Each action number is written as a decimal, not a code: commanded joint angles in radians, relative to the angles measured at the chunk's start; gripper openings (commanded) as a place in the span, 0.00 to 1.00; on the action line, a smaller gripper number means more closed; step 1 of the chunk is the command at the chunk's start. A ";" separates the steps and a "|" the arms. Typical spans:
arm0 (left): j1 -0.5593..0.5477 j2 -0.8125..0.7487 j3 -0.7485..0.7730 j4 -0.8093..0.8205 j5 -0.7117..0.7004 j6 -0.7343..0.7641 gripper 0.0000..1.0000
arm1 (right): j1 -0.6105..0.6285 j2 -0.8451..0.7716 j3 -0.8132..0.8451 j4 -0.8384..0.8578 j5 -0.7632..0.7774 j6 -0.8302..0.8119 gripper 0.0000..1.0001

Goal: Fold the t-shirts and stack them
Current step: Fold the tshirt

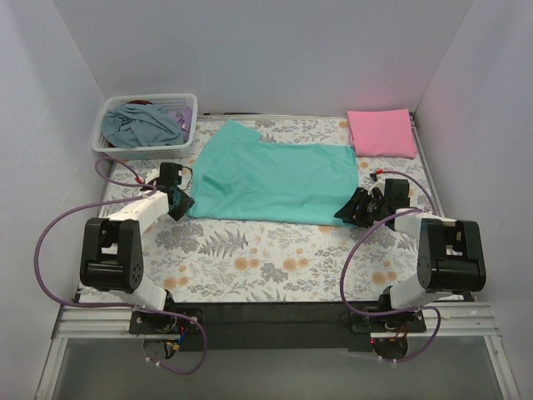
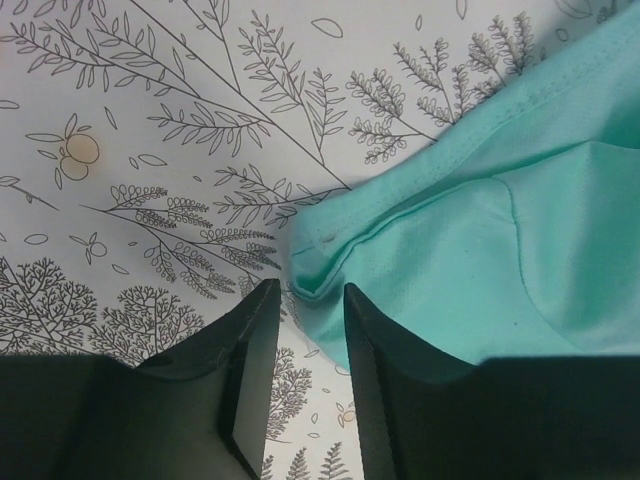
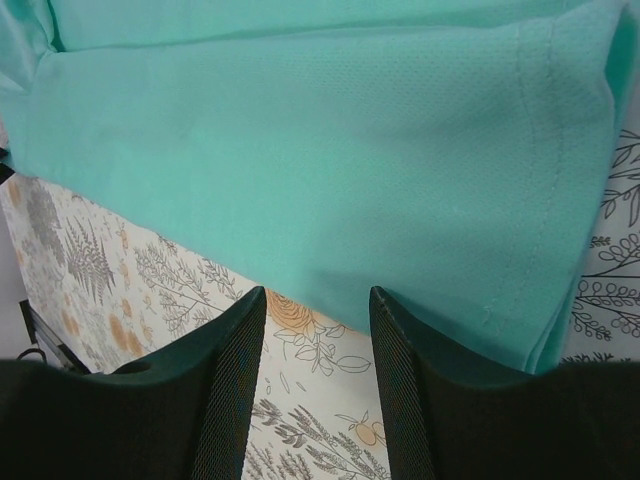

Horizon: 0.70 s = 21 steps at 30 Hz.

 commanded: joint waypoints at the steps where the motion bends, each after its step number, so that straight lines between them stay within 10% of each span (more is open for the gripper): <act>1: 0.006 0.019 -0.006 0.009 -0.029 -0.006 0.29 | -0.008 0.013 -0.013 0.031 0.009 -0.019 0.52; 6: 0.035 0.023 -0.018 -0.001 -0.022 -0.008 0.00 | -0.035 0.015 -0.041 0.029 0.016 -0.011 0.53; 21: 0.132 -0.229 -0.271 -0.121 0.094 -0.111 0.00 | -0.156 -0.124 -0.181 -0.214 0.106 0.014 0.53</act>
